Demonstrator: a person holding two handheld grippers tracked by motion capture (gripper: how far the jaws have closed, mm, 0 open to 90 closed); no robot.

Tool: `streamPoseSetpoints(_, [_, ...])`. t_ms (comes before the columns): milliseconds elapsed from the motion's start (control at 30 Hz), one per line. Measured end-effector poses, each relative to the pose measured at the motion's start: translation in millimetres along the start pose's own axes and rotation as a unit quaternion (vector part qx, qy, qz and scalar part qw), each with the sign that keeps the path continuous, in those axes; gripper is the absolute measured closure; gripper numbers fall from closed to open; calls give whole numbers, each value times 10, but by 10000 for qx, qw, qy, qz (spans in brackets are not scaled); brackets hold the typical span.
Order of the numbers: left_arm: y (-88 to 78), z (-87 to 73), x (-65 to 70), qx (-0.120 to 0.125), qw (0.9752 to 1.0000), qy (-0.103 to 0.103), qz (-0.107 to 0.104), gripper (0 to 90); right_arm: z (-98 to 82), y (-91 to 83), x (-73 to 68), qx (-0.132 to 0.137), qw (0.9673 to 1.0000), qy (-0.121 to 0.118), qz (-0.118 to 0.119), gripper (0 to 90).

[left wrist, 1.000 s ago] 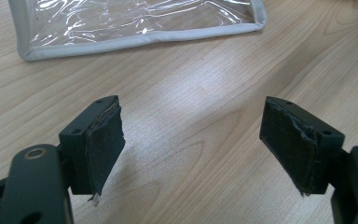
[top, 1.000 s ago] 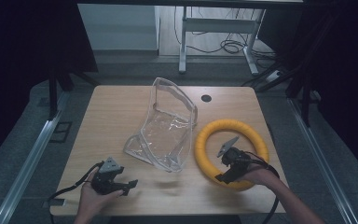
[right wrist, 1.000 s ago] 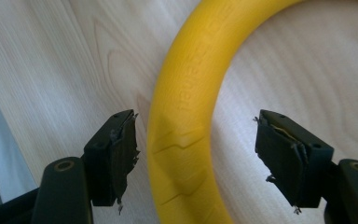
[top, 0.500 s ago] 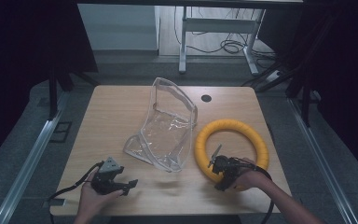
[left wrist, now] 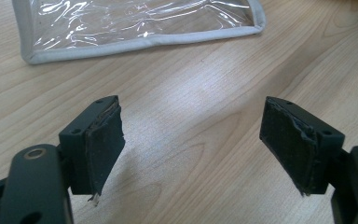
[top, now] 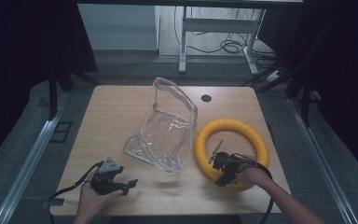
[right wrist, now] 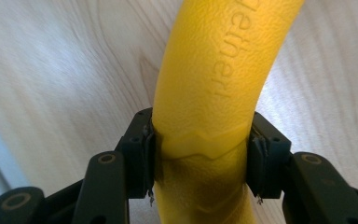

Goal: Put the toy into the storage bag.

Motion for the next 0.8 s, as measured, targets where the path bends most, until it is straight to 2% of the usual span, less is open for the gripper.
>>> streamPoseSetpoints(133, [3, 0, -1, 8, 10000, -2, 4, 212, -4, -188, 32, 375, 9992, 118, 92, 513])
streamPoseSetpoints(333, [-9, 6, -7, 24, 10000, 21, -2, 212, -7, -397, 101, 929, 9952, 291, 129, 515])
streamPoseSetpoints(533, [-6, 6, -7, 23, 10000, 22, 6, 212, -29, -542, 134, 1363, 9897, 439, 80, 516])
streamPoseSetpoints(667, [-8, 6, -6, 28, 10000, 17, 9, 212, -41, -644, 160, 1589, 9861, 492, -44, 516])
streamPoseSetpoints(733, [-8, 6, -7, 28, 10000, 18, 12, 212, -45, -720, 167, 1759, 9829, 542, -90, 516])
streamPoseSetpoints(767, [-9, 6, -6, 29, 10000, 17, 15, 212, -45, -720, 167, 1759, 9829, 542, -90, 516])
streamPoseSetpoints(800, [-8, 6, -6, 30, 10000, 18, 11, 212, -45, -749, 167, 1827, 9815, 557, -122, 515])
Point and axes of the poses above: each handheld gripper's, and its own axes: y roughly forward along the jaws, z roughly out of its top, x roughly to its right, the point moved 5 cm from there along y, roughly forward along the jaws, and after that the axes turned 8 degrees about -y, right-handed, at the moved point
